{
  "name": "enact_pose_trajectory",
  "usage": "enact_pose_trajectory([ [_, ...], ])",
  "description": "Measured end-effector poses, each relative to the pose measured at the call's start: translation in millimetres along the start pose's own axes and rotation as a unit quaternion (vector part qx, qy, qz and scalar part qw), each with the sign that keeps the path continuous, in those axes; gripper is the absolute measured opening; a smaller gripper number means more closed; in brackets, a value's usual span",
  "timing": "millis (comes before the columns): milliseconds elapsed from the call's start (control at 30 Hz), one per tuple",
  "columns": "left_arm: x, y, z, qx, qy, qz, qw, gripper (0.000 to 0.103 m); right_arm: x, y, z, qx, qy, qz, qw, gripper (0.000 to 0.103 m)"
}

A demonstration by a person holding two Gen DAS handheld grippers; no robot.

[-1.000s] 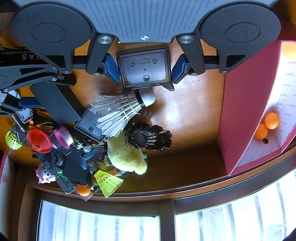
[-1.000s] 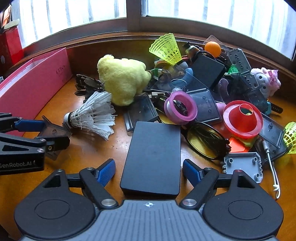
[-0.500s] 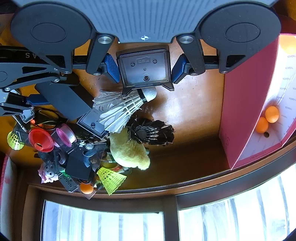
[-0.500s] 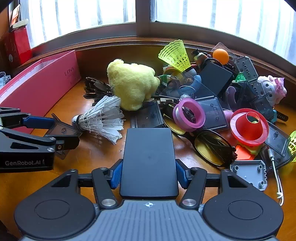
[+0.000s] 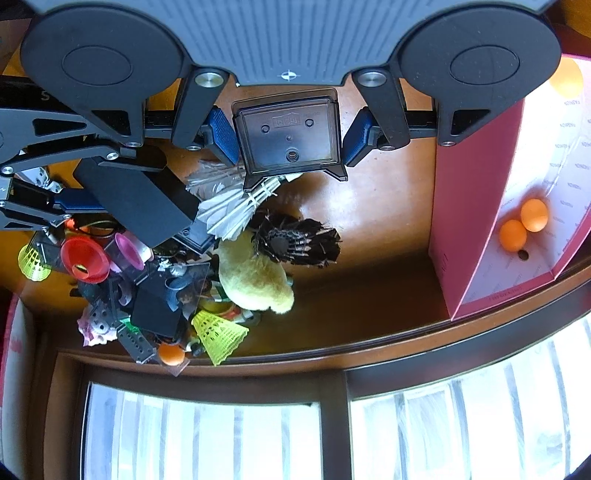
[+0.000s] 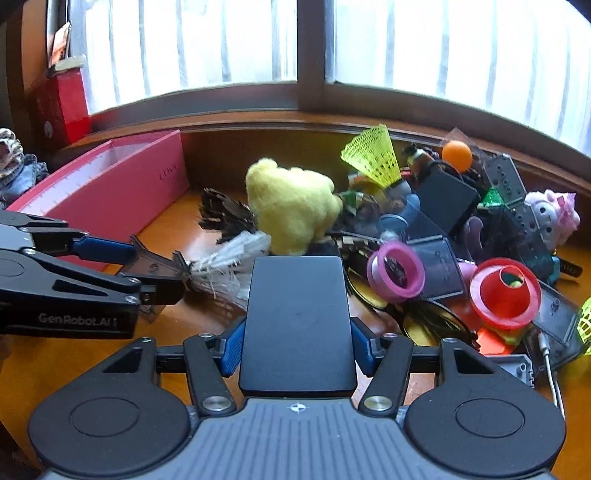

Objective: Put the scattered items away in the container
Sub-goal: 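Lift and carry the black case and black block over the pink shoebox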

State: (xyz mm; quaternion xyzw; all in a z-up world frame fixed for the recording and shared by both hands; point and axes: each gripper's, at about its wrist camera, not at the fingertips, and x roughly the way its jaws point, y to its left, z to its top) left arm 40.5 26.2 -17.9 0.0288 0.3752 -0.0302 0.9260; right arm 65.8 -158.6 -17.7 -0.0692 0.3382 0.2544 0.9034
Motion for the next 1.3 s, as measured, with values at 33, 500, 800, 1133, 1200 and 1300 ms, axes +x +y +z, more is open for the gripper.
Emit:
enact_pose_trajectory([
  [33, -1, 1, 1, -0.001, -0.002, 0.000, 1.0000, 0.062, -2, 0, 1, 0.000, -0.005, 0.001, 1.000, 0.060],
  [500, -27, 15, 16, -0.018, -0.043, 0.010, 0.9989, 0.062, -14, 7, 18, -0.015, -0.036, 0.016, 0.999, 0.060],
  [800, -49, 29, 20, -0.035, -0.067, 0.024, 0.9969, 0.062, -16, 27, 31, -0.037, -0.052, 0.040, 0.997, 0.060],
  [1133, -81, 53, 17, -0.061, -0.095, 0.064, 0.9915, 0.062, -19, 60, 48, -0.068, -0.073, 0.081, 0.992, 0.060],
  [1200, -86, 61, 16, -0.068, -0.097, 0.074, 0.9901, 0.062, -19, 68, 52, -0.075, -0.076, 0.089, 0.990, 0.060],
  [1300, -92, 73, 13, -0.078, -0.099, 0.090, 0.9880, 0.062, -19, 81, 58, -0.084, -0.082, 0.100, 0.988, 0.060],
])
